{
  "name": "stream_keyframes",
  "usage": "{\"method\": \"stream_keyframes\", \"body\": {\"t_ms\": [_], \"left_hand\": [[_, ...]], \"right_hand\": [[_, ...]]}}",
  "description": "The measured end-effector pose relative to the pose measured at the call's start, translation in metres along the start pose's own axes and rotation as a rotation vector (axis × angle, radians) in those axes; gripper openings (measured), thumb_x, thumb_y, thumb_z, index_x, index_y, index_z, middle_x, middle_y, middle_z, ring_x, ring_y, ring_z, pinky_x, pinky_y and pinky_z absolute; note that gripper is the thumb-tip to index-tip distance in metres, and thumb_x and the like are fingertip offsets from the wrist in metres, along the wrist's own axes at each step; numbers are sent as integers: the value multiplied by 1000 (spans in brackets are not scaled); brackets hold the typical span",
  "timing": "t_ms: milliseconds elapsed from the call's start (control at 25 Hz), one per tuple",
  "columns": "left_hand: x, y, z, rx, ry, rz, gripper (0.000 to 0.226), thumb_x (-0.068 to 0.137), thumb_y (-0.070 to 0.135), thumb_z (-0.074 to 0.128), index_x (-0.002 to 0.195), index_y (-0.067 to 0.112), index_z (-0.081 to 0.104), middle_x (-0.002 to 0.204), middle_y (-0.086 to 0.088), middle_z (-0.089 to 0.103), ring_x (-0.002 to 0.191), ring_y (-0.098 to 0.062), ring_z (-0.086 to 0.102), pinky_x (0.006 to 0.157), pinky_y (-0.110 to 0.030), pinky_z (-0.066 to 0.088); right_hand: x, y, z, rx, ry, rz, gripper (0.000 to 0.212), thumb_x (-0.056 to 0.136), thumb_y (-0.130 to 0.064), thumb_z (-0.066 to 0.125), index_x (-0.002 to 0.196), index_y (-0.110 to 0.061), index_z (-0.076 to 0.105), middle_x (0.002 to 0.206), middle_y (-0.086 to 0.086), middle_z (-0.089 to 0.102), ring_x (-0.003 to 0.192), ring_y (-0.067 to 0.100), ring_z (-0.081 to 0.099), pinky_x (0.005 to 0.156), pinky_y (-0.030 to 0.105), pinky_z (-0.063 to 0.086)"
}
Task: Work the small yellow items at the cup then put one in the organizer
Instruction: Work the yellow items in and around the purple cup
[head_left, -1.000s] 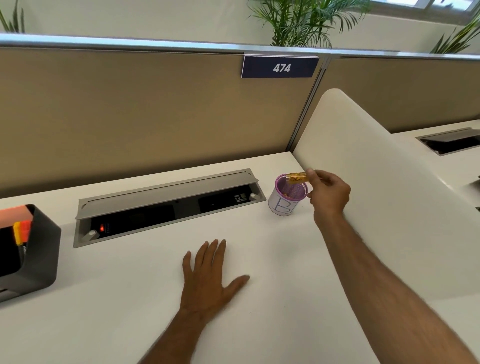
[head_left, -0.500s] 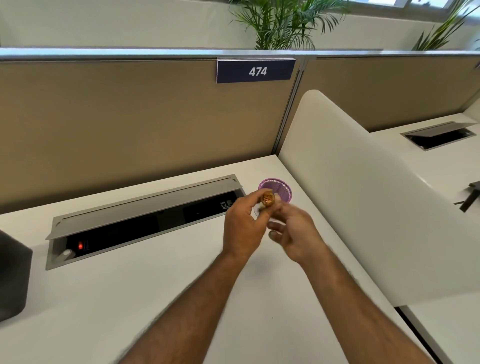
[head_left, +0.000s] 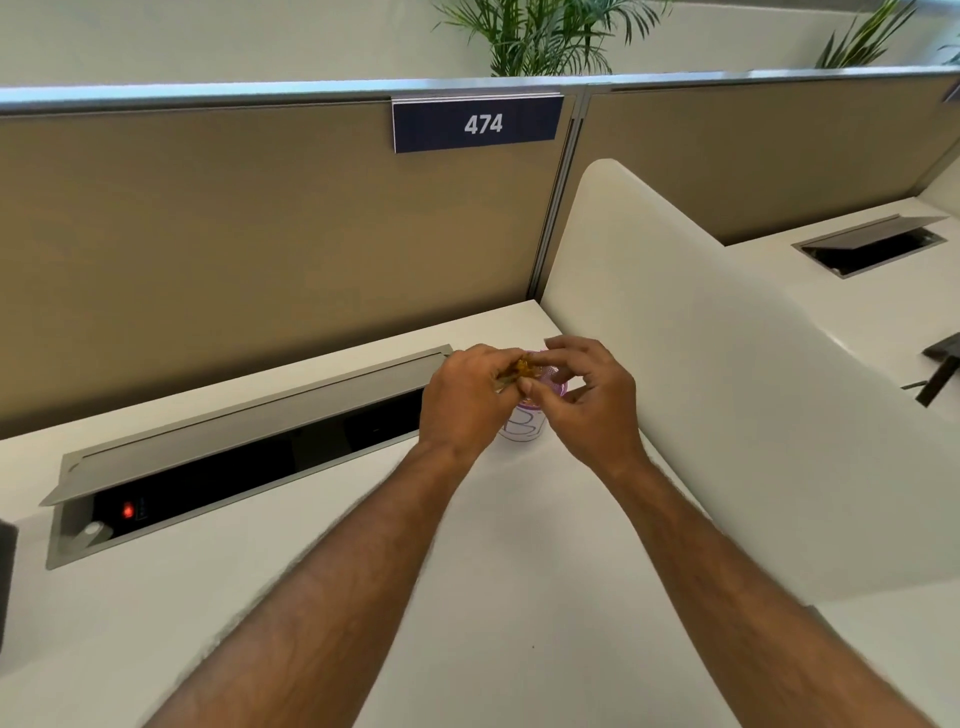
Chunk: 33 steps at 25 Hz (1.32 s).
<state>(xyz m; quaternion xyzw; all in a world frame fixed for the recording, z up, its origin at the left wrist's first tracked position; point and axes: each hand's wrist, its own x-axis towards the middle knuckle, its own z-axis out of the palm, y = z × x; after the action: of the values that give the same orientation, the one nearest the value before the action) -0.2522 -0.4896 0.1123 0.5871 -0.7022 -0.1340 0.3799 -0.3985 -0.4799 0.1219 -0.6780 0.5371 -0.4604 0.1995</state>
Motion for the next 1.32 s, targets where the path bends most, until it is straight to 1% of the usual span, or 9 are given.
{"method": "stream_keyframes", "body": {"t_ms": [200,360,480,560,680,880,1000,1160,1320], "left_hand": [[23,2,8,87,-127,55,22,86,25,72,107,18,73,100,-7,73,92,-24,62,77,-36,53],[36,0,17,86,-120,48,14,86,23,71,99,20,73,91,-6,72,86,-24,62,73,-40,56],[43,-8,22,127,-159,66,12,86,25,71,97,20,73,88,-6,71,84,-25,61,71,-38,55],[45,-12,23,165,-207,88,12,86,28,71,96,20,72,86,-6,70,82,-24,60,69,-37,54],[49,-17,22,270,-246,145,16,88,27,69,102,20,72,94,-7,70,90,-26,59,72,-40,55],[55,-19,14,423,-284,224,30,88,29,70,116,20,68,108,-7,65,105,-28,49,74,-40,51],[61,-14,10,539,-315,278,38,84,37,72,120,25,67,111,-7,61,106,-29,48,77,-41,47],[64,-9,13,489,-375,248,41,82,31,76,121,22,66,113,-7,60,103,-28,52,73,-41,53],[60,-14,15,402,-298,194,33,80,28,79,110,16,69,109,-6,64,99,-26,55,73,-42,55]], "right_hand": [[18,20,3,-5,-77,128,23,77,-14,81,99,-16,76,123,5,61,101,22,64,78,35,56],[32,31,4,4,-84,205,21,83,-19,76,104,-19,75,132,3,55,115,17,56,85,31,50],[36,37,9,5,-153,230,21,86,-18,73,107,-17,73,131,6,53,113,20,56,93,32,50],[38,40,10,6,-180,252,23,84,-16,75,107,-14,73,123,5,55,105,13,56,89,23,49],[42,42,9,-14,-140,290,26,76,-19,83,101,-14,76,112,2,57,95,2,54,72,1,41],[42,44,7,-63,-111,309,26,68,-21,87,91,-15,78,106,1,57,95,11,53,70,11,41],[40,51,5,-163,-128,288,22,73,-20,84,93,-15,78,102,1,59,94,14,55,69,12,42],[35,58,6,-298,-162,231,18,81,-21,78,99,-20,78,105,4,64,98,17,58,79,26,48],[32,49,7,-43,-73,408,16,76,-13,80,91,-19,78,79,-6,61,62,3,54,60,21,42]]}}
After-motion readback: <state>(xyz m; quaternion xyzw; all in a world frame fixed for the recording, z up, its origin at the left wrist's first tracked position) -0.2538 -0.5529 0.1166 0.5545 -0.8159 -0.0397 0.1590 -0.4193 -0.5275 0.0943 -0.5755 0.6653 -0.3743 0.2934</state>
